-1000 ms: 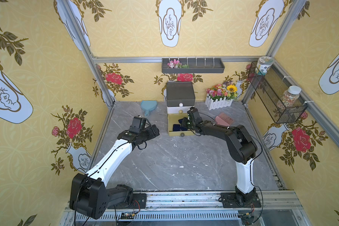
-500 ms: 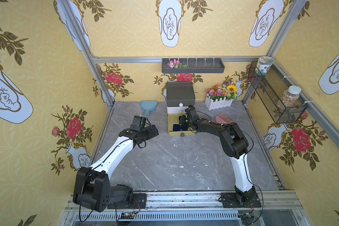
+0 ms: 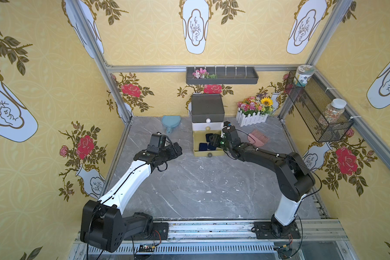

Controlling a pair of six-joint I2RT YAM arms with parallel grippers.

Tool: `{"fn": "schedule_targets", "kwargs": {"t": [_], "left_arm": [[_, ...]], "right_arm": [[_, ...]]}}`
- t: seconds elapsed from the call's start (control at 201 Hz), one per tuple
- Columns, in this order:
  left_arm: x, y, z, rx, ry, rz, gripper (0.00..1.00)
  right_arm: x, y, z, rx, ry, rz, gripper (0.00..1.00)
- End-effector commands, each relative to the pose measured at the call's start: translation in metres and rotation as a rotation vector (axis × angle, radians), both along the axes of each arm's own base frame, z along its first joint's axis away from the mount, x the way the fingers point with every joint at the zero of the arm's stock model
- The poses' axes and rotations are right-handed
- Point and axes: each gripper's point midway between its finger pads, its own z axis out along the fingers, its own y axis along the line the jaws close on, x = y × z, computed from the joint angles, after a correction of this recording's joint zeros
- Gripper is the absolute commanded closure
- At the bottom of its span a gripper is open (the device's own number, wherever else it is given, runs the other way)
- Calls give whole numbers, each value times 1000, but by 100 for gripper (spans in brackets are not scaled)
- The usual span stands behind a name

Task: Place the brooch boxes into the drawer by color
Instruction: Close the drawer in the storage box.

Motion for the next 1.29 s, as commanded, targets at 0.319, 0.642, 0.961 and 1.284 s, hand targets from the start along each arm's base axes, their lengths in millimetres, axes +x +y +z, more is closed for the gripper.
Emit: {"fn": "schedule_targets", "kwargs": {"t": [0.319,0.642,0.961,1.284], "left_arm": [[-6,0,21,-53,-99,2,0],[-10,2,28,-48,-130,-5,0],[-9,4,26,-28,-125,-4,0],[-6,6,23,-8,-116,-3,0]], "right_arm": [[-65,6,-54,-196,105,32,46],[-42,14,-86,-290,145,9,58],[-26,19,-96,-329,145,-7,65],[-12,16,-99,-360,128,-31,79]]}}
